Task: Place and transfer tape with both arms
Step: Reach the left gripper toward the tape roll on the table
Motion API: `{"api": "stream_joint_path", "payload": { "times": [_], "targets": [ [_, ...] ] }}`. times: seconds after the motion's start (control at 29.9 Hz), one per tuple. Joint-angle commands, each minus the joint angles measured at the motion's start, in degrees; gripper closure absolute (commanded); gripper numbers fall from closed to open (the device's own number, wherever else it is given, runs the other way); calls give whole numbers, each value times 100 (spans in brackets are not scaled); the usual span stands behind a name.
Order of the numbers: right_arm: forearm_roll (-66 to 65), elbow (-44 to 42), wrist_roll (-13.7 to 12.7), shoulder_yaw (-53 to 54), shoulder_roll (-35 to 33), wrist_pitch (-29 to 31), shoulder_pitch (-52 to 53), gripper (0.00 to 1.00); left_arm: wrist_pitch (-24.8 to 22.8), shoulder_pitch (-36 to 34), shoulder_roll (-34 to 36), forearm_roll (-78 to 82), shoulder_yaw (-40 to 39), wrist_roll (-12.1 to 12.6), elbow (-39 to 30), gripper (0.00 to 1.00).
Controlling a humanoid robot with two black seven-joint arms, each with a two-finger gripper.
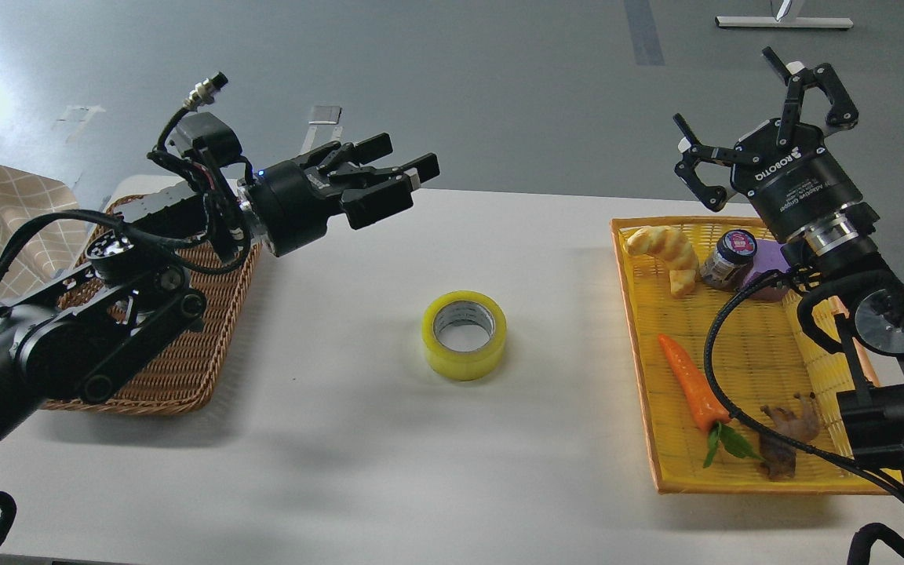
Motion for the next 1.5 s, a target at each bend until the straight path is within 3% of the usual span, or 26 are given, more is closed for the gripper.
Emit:
{"api": "stream_joint_path", "payload": {
  "times": [0.0, 0.27, 0.43, 0.6, 0.74, 0.84, 1.17, 1.47],
  "targets": [
    [-7, -18, -1, -9, -17, 0, -29, 0, 3, 1, -19, 333, 241, 210, 68, 0],
    [-16, -149, -1, -9, -52, 0, -82, 0, 3, -16, -45, 614, 672, 298, 463, 0],
    [-16, -176, -1, 26, -52, 0, -160, 0, -6, -95, -369, 702, 918, 860, 788, 0],
    [-16, -185, -1, 53, -87, 0, -240, 0, -6, -174, -467, 1413, 1112, 1019, 859, 0],
    [-16, -176, -1, 53, -87, 0, -266, 0, -6, -209, -458, 1478, 1427, 1519, 859, 0],
    [-16, -176, -1, 53, -78, 0, -266, 0, -15, -367, -423, 1478, 1699, 1696, 859, 0],
    [-16, -185, -1, 44, -87, 0, -275, 0, -137, -560, -458, 1441, 1921, 2057, 745, 0],
    [-16, -185, -1, 44, -87, 0, -345, 0, -577, -702, -730, 1440, 1929, 2022, 736, 0]
  ]
}}
